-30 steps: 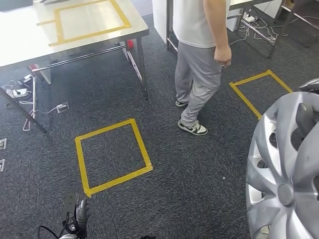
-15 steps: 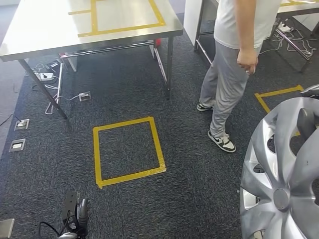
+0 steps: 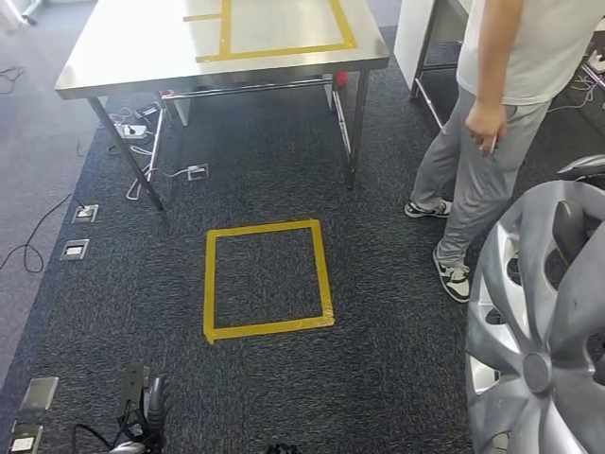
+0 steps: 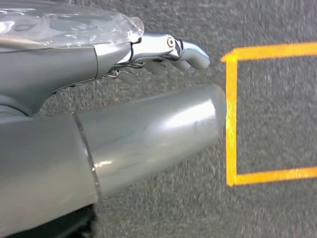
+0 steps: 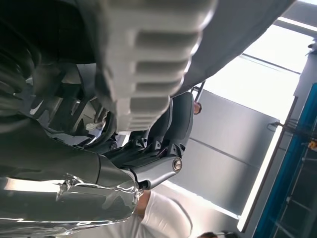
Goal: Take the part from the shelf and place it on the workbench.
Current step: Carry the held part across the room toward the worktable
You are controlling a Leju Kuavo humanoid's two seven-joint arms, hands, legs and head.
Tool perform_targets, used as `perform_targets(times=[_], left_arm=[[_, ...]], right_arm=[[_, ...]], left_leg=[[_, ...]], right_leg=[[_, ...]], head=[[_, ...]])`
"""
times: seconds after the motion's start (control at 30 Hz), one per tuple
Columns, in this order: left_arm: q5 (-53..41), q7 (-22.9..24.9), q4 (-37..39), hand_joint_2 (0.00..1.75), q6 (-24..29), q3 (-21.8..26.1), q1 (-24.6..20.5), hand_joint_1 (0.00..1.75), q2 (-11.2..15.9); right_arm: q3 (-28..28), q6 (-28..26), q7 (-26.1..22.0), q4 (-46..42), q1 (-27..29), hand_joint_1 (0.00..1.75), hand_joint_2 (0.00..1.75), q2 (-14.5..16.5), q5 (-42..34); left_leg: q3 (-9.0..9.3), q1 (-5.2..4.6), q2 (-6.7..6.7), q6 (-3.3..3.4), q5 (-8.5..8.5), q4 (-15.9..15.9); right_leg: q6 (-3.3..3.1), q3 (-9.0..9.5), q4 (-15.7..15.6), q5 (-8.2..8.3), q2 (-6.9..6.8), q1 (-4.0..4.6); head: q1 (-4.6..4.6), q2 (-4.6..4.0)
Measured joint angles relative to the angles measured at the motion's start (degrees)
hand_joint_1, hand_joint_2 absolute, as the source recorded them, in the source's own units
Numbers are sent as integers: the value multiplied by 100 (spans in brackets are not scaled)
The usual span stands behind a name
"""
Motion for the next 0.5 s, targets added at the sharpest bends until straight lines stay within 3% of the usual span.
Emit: perform_targets(times=[0.07, 0.1, 0.17, 0.23, 0.3, 0.37, 0.4, 0.43, 0.5], left_arm=[[-2, 3, -1, 0, 8, 0, -14, 0, 9], [-3, 5, -2, 0, 10, 0, -19, 0, 8], [-4, 8, -2, 0, 11, 0, -20, 0, 8], [-4, 10, -2, 0, 13, 0, -18, 0, 5], [-5, 11, -2, 0, 16, 0, -23, 0, 2], [-5, 12, -2, 0, 17, 0, -26, 0, 0], [-6, 14, -2, 0, 17, 0, -26, 0, -3], [-6, 17, -2, 0, 16, 0, -27, 0, -8], [-7, 25, -2, 0, 15, 0, -28, 0, -20]], right_arm=[[-1, 4, -13, 5, -3, 175, 175, 1, -4], [-1, 8, -26, 9, -5, 175, 175, 2, -12], [2, 16, -50, 24, -7, 175, 175, 3, -29], [1, 17, -69, 39, -8, 175, 175, 5, -39], [-1, 19, -89, 53, -11, 175, 175, 7, -43], [2, 25, -104, 74, -7, 175, 175, 8, -44], [4, 31, -110, 90, -3, 175, 175, 8, -44], [5, 39, -117, 105, -1, 175, 175, 9, -44], [7, 52, -132, 137, -5, 175, 175, 16, -44]], left_leg=[[336, -26, 136, 62, 208, -651], [392, -43, 154, 103, 219, -772], [387, -58, 49, 188, 208, -794], [415, -40, -50, 259, 211, -822], [441, -30, -145, 312, 210, -839], [448, -53, -251, 344, 202, -834], [453, -68, -316, 352, 198, -830], [463, -82, -385, 357, 194, -826], [491, -95, -523, 360, 187, -821]], right_leg=[[59, 27, 9, -44, -84, 35], [90, 40, 7, -62, -125, 56], [148, 77, -11, -88, -213, 64], [199, 30, 133, -227, -96, 40], [214, -272, 775, -570, 165, 31], [200, -698, 1605, -864, 281, 46], [186, -824, 1802, -859, 297, 52], [162, -837, 1753, -730, 307, 55], [84, -582, 1055, -251, 411, 74]], head=[[-15, 0], [-5, 0], [32, 0], [53, 0], [92, 0], [121, 0], [127, 0], [129, 0], [133, 0]])
